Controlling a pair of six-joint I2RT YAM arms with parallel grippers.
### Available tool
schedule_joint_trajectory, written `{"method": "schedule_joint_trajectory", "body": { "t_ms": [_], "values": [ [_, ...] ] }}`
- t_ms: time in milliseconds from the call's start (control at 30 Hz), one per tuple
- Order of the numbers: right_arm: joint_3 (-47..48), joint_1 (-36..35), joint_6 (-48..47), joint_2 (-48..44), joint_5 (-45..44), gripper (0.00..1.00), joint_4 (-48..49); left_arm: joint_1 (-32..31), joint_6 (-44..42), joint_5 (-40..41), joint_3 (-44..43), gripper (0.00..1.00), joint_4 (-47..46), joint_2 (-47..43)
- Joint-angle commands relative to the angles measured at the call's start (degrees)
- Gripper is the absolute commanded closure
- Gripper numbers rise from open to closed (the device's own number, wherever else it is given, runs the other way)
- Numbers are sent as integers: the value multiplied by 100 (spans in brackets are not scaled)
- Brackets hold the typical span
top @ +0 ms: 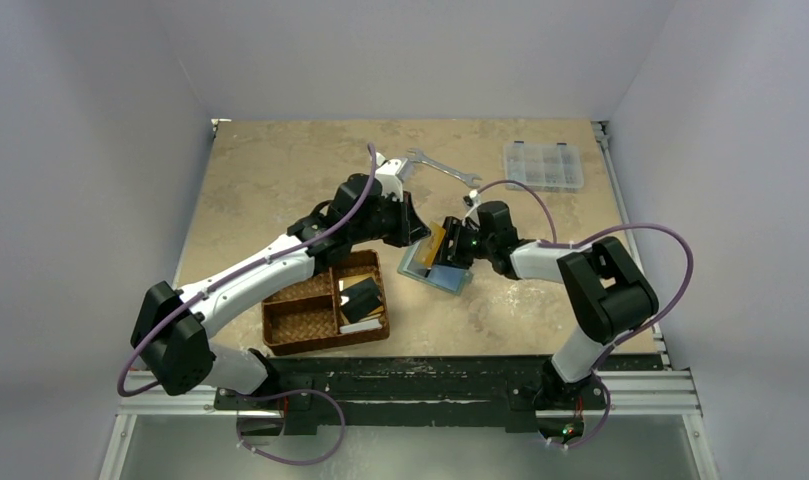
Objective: Put the credit cards into the card holder
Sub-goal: Insert the credit card into the card holder.
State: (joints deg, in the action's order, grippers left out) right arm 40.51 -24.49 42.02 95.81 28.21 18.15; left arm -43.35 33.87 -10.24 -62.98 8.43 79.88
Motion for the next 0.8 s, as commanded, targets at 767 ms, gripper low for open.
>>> {"method": "schedule_joint_trajectory", "body": {
  "t_ms": [767],
  "values": [
    [-6, -39, -1309, -1350, -2001, 41, -3012, 29, 352, 140, 764, 100, -550, -437]
  ]
}}
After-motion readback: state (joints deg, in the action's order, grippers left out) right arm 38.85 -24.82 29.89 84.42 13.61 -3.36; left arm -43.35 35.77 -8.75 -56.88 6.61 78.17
